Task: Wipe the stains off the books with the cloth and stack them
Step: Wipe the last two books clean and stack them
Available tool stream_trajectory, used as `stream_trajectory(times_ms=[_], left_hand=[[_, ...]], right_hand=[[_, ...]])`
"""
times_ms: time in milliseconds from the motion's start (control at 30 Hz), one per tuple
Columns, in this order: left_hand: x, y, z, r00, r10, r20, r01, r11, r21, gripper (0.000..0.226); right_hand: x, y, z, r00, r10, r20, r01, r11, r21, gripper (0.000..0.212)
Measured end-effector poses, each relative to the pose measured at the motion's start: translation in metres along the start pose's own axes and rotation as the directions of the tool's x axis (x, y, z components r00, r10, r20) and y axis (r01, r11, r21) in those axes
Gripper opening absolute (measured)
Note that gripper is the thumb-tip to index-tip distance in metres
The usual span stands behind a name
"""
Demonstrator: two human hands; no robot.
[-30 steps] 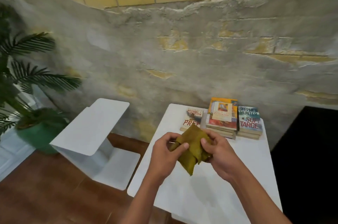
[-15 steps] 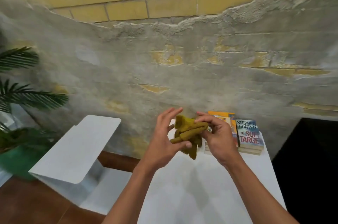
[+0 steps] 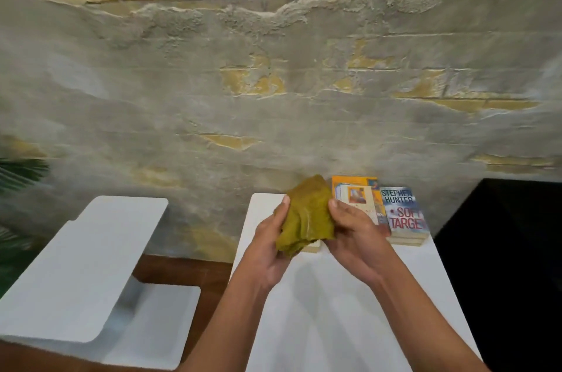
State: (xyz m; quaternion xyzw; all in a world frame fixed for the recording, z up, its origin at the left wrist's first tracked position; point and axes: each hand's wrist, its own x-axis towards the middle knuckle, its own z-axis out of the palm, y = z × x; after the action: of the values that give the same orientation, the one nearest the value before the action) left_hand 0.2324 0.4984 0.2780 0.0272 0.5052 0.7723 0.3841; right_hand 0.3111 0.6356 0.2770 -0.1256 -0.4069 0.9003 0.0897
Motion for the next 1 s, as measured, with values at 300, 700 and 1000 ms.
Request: stream_trajectory(times_ms=[300, 700, 1000], left_hand=[[0.055, -0.033, -0.081, 0.886, -0.458, 0.076, 0.412, 0.85, 0.328, 0.063], [0.167, -0.111, -0.202, 0.993, 0.078, 0.085, -0.103, 0.266, 0.958, 0.051], [0.223, -0.149, -0.212, 0.952, 0.161, 0.261, -0.29, 0.196, 0.937, 0.078]], right_hand=[[0.026, 0.078, -0.003, 0.898, -0.113, -0.426, 0.101, 0.994, -0.052, 0.064], [0.072, 0.146, -0.046, 0.683, -0.259, -0.683, -0.543, 0.445, -0.712, 0.028], [0.155, 0.177, -0.096, 0.799, -0.4, -0.449, -0.462, 0.069, -0.884, 0.019]])
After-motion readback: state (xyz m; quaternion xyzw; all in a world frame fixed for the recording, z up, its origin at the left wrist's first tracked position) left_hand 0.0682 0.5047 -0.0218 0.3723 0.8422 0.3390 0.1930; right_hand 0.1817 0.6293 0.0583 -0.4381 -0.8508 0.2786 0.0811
